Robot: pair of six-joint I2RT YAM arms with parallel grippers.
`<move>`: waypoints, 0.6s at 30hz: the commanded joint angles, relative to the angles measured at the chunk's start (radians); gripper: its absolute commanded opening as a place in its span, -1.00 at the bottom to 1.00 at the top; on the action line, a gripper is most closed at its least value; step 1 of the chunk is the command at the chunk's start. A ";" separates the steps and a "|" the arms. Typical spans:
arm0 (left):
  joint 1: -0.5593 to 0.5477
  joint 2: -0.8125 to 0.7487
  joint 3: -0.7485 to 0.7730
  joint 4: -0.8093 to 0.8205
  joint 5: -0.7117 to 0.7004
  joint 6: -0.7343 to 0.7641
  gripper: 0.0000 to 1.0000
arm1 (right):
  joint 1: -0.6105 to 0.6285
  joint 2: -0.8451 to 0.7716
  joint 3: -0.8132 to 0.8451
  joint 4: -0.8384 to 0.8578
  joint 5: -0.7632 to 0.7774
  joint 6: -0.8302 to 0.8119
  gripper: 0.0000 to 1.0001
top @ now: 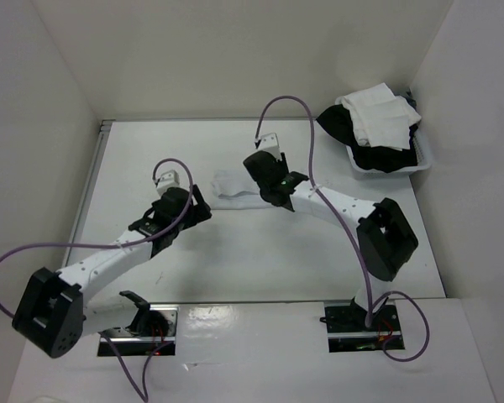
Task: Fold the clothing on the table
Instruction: Fold the skirt
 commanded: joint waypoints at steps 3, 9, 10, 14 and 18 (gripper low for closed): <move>0.004 0.158 0.156 0.144 0.081 0.037 0.91 | -0.028 -0.100 -0.102 -0.002 0.033 0.142 -0.14; 0.081 0.277 0.268 0.180 0.190 0.066 0.46 | -0.074 -0.161 -0.197 0.033 0.002 0.193 -0.20; 0.090 0.321 0.307 0.180 0.199 0.075 0.46 | -0.089 -0.162 -0.215 0.044 0.002 0.193 -0.16; 0.100 0.422 0.371 0.168 0.210 0.076 0.58 | -0.123 -0.171 -0.237 0.067 -0.011 0.202 -0.13; 0.100 0.511 0.404 0.168 0.210 0.085 0.61 | -0.143 -0.171 -0.248 0.078 -0.021 0.213 -0.11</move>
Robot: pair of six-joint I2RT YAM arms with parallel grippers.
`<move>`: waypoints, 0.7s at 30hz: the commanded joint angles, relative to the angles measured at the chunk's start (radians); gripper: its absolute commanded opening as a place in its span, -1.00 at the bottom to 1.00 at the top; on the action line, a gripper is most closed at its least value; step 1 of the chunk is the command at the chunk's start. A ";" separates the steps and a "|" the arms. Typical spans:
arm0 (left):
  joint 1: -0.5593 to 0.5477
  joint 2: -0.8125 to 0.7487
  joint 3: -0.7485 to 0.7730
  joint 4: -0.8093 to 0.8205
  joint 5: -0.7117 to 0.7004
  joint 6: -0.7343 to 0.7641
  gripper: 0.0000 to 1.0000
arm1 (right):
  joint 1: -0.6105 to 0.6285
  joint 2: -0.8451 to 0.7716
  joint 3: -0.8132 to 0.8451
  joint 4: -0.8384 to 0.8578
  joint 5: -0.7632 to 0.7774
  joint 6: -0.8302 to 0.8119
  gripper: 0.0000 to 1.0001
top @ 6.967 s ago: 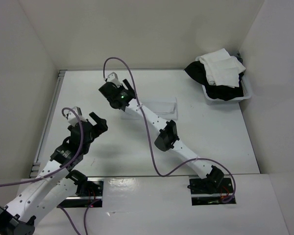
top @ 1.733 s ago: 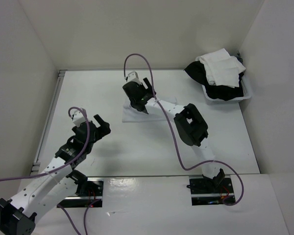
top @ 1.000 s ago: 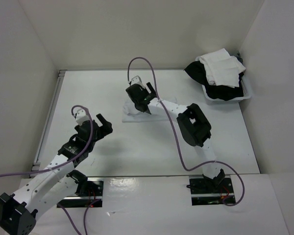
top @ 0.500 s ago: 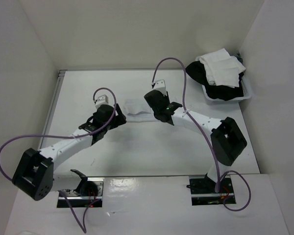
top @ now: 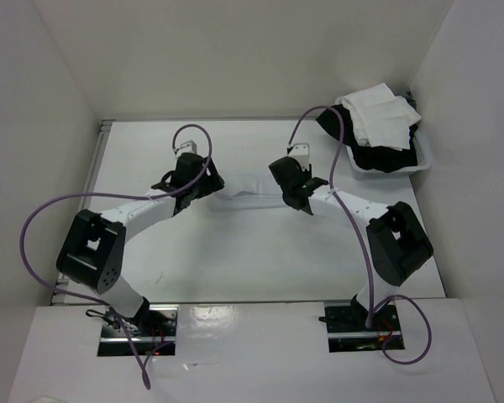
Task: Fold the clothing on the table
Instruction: Fold the skirt
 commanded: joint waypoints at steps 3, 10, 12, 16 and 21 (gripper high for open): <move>0.005 0.104 0.053 0.010 0.021 0.028 0.61 | -0.018 -0.055 -0.016 0.075 -0.012 0.037 -0.11; 0.005 0.187 0.084 0.001 0.011 0.037 0.61 | -0.037 -0.026 -0.045 0.123 -0.012 0.037 -0.13; 0.005 0.196 0.084 0.001 0.002 0.037 0.61 | -0.037 -0.014 -0.045 0.141 -0.012 0.037 -0.20; 0.005 0.187 0.108 -0.011 -0.010 0.037 0.54 | -0.048 0.008 -0.055 0.150 -0.012 0.037 -0.23; -0.057 0.178 0.212 -0.131 -0.125 0.072 0.54 | -0.048 0.008 -0.065 0.159 -0.021 0.047 -0.23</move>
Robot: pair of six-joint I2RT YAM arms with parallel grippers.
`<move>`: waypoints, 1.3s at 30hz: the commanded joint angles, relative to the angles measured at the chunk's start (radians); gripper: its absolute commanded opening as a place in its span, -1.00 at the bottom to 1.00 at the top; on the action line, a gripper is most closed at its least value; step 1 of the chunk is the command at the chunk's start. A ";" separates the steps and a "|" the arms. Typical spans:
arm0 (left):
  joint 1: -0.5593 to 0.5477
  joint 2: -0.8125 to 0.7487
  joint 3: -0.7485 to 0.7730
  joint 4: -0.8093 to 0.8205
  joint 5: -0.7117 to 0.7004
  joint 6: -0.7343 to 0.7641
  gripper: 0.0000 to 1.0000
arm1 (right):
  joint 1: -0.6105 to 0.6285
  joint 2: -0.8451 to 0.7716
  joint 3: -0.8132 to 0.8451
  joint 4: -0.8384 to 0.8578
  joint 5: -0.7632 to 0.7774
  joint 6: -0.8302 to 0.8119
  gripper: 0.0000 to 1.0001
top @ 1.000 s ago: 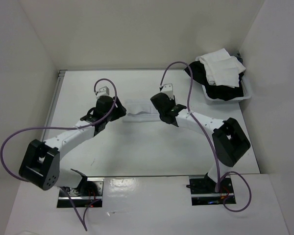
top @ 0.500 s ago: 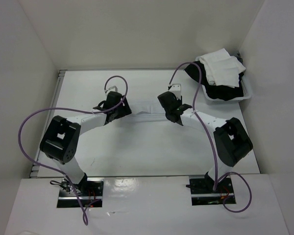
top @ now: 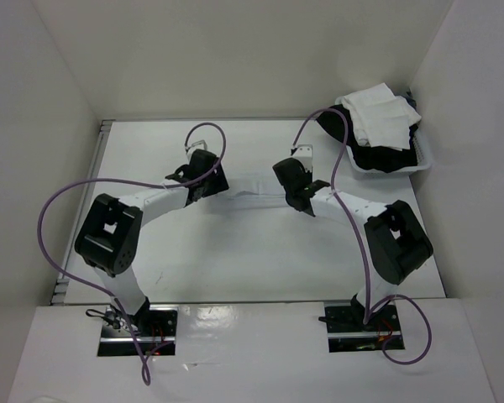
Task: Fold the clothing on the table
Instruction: Fold the skirt
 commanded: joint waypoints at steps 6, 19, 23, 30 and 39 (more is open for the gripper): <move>-0.081 0.065 0.152 -0.110 -0.103 0.051 0.28 | -0.006 0.002 -0.026 0.074 0.003 0.025 -0.25; -0.090 0.098 0.130 -0.119 -0.121 0.042 0.18 | -0.024 -0.008 -0.026 0.083 -0.006 0.025 -0.30; -0.090 0.098 0.119 -0.119 -0.131 0.042 0.18 | -0.024 -0.008 -0.026 0.083 -0.006 0.025 -0.30; -0.090 0.079 0.101 -0.128 -0.140 0.042 0.18 | -0.024 -0.008 -0.026 0.083 -0.015 0.025 -0.30; -0.090 0.119 0.092 -0.128 -0.140 0.033 0.12 | -0.034 0.002 -0.015 0.072 -0.026 0.025 -0.32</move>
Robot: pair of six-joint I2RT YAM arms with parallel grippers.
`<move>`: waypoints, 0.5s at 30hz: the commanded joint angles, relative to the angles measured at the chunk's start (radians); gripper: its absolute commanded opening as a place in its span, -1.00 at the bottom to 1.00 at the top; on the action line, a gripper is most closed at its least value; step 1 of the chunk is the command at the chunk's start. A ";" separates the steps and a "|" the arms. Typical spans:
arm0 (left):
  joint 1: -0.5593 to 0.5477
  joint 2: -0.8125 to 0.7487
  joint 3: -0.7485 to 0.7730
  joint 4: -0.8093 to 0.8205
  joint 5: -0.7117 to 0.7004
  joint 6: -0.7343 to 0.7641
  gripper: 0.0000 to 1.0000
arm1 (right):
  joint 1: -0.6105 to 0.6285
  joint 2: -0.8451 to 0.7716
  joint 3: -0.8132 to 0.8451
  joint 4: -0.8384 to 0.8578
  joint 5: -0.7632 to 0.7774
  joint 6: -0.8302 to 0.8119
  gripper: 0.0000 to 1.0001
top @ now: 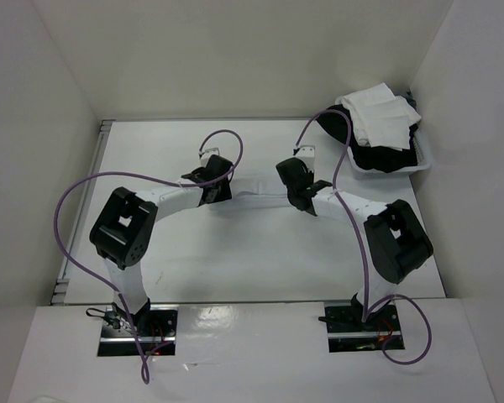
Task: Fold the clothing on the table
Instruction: Fold the skirt
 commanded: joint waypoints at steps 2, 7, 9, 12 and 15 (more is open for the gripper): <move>0.010 0.021 -0.009 0.012 -0.008 -0.006 0.10 | -0.011 0.007 0.011 0.043 -0.006 0.021 -0.32; 0.010 0.021 -0.009 0.021 0.001 -0.006 0.10 | -0.044 0.073 0.069 0.016 -0.060 0.012 -0.32; 0.010 0.021 -0.009 0.021 0.001 -0.006 0.10 | -0.053 0.085 0.083 0.007 -0.075 0.012 -0.32; 0.010 0.021 -0.018 0.021 0.001 -0.006 0.10 | -0.053 0.085 0.092 0.007 -0.106 0.003 -0.32; 0.010 0.021 -0.018 0.021 0.001 -0.006 0.10 | -0.062 0.085 0.101 0.007 -0.117 0.003 -0.32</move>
